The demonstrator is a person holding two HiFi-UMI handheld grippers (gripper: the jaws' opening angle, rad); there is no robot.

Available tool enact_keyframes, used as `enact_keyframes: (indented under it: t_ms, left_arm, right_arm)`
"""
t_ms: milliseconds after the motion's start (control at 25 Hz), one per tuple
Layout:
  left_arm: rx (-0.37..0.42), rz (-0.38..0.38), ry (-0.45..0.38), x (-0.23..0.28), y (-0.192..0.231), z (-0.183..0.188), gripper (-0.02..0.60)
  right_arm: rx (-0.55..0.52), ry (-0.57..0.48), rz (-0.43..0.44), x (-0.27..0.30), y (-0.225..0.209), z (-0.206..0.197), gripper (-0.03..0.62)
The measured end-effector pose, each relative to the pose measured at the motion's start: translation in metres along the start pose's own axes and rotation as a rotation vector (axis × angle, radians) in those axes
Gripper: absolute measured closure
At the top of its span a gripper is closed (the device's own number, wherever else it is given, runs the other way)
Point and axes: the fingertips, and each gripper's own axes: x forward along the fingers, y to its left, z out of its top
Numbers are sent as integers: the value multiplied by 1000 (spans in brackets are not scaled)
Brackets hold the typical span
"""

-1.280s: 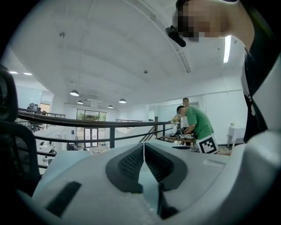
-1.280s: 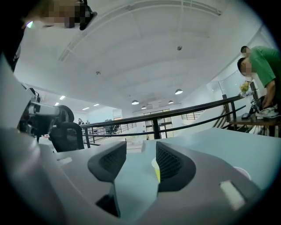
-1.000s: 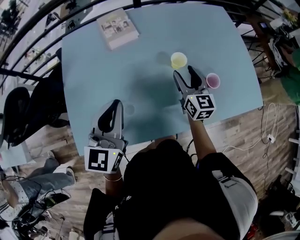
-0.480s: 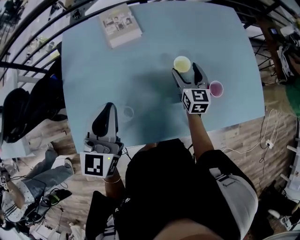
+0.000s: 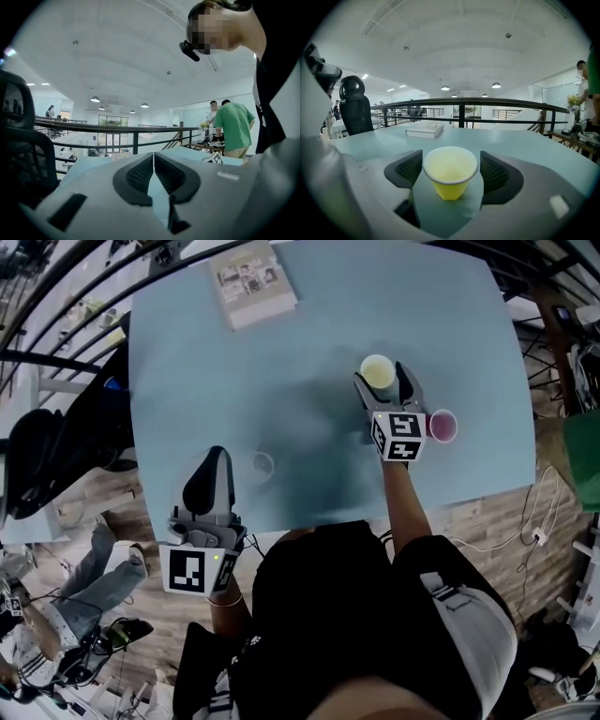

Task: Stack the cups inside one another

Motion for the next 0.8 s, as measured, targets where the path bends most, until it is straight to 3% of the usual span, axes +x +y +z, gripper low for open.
enact_keyframes:
  t_ms: [360,800]
  left_arm:
    - [-9,-2,-4,4,6,-2,580]
    - [-21,-26,-21,-8,1,-6,580]
  right_arm:
    - [-23,17,19,3,4,-2,235]
    - [-25,-40,56,-25,23,24,235]
